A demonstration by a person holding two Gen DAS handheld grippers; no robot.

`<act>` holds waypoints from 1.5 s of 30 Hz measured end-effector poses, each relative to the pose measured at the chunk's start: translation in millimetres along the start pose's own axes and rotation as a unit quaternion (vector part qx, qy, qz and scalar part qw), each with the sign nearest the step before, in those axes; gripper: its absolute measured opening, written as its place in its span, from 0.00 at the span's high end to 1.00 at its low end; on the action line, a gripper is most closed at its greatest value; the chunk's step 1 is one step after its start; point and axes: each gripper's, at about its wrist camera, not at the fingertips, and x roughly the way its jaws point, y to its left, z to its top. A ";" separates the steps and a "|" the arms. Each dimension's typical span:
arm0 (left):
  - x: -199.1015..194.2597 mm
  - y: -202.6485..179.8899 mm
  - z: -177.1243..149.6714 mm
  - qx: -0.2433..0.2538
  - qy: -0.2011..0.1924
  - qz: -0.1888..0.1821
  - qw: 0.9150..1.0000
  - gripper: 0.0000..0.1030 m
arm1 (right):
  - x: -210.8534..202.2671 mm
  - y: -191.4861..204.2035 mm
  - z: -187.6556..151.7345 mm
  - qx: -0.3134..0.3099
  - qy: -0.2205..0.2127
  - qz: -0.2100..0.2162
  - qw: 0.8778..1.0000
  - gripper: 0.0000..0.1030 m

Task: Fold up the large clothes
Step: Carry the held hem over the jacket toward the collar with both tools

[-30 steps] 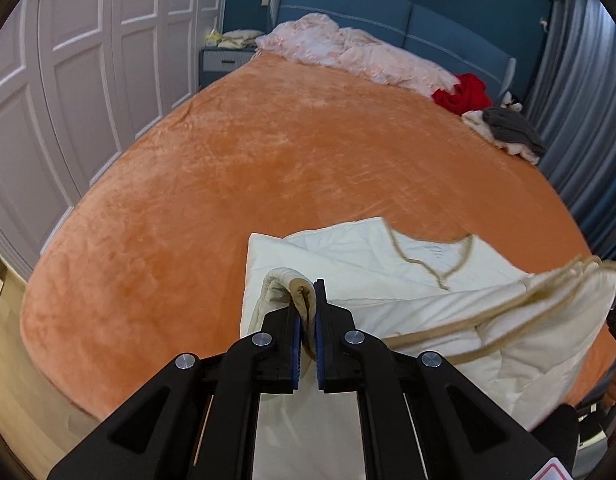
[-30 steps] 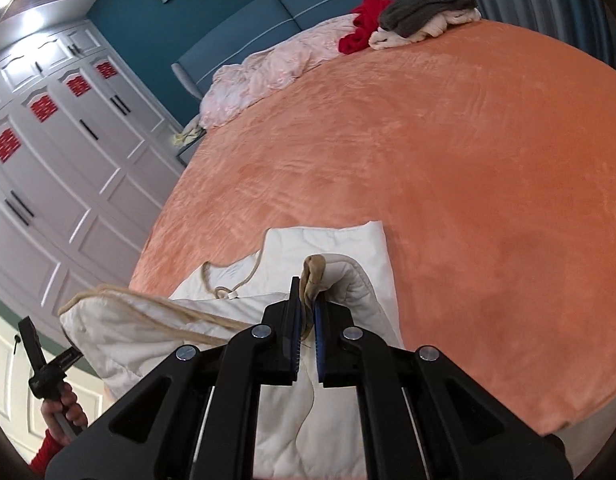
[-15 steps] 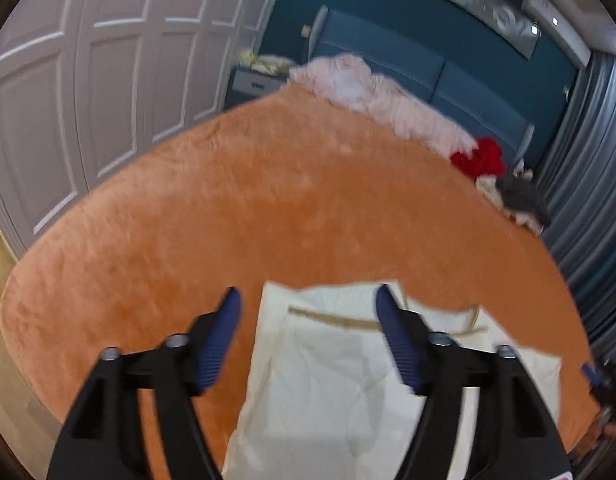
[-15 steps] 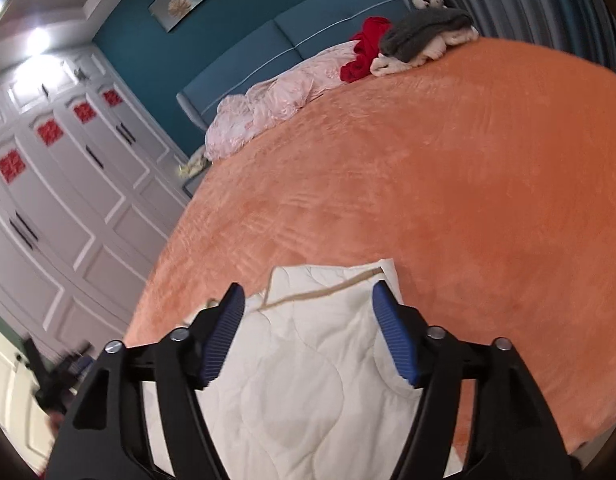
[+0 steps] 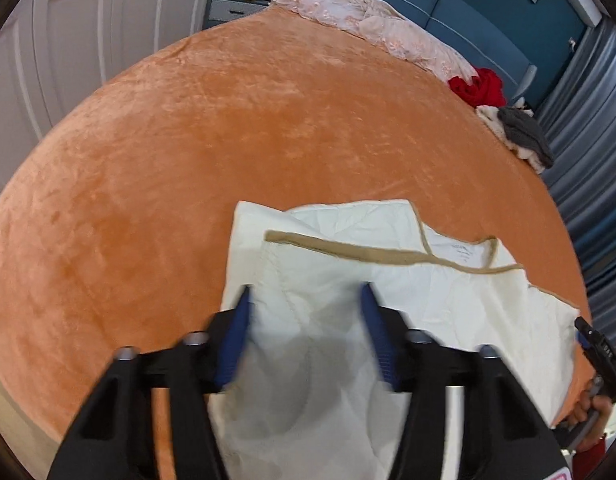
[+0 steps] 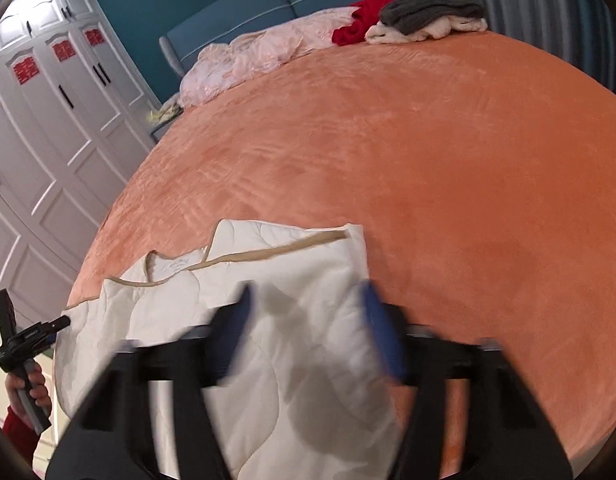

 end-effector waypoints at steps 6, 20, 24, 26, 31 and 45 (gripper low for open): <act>-24.1 -9.9 25.8 0.002 -0.050 0.004 0.999 0.93 | -14.0 8.3 21.6 0.006 -0.041 0.007 0.999 0.93; 63.4 -23.4 66.2 0.034 -0.022 0.110 0.993 0.93 | 63.2 2.8 52.0 0.021 -0.010 -0.062 0.998 0.93; 93.7 -14.8 52.6 0.043 -0.009 0.131 0.990 0.91 | 92.5 -9.9 34.8 0.029 0.020 -0.071 0.997 0.93; 102.3 -12.4 45.9 0.044 -0.012 0.135 0.990 0.91 | 100.2 -12.8 28.0 0.030 0.025 -0.071 0.997 0.93; 112.4 -16.4 35.1 0.056 -0.031 0.149 0.987 0.90 | 110.1 -9.0 16.1 0.004 0.021 -0.084 0.996 0.92; 87.2 -12.1 44.2 0.029 -0.042 0.167 0.985 0.58 | 83.5 -6.2 26.9 0.014 0.000 -0.112 0.994 0.62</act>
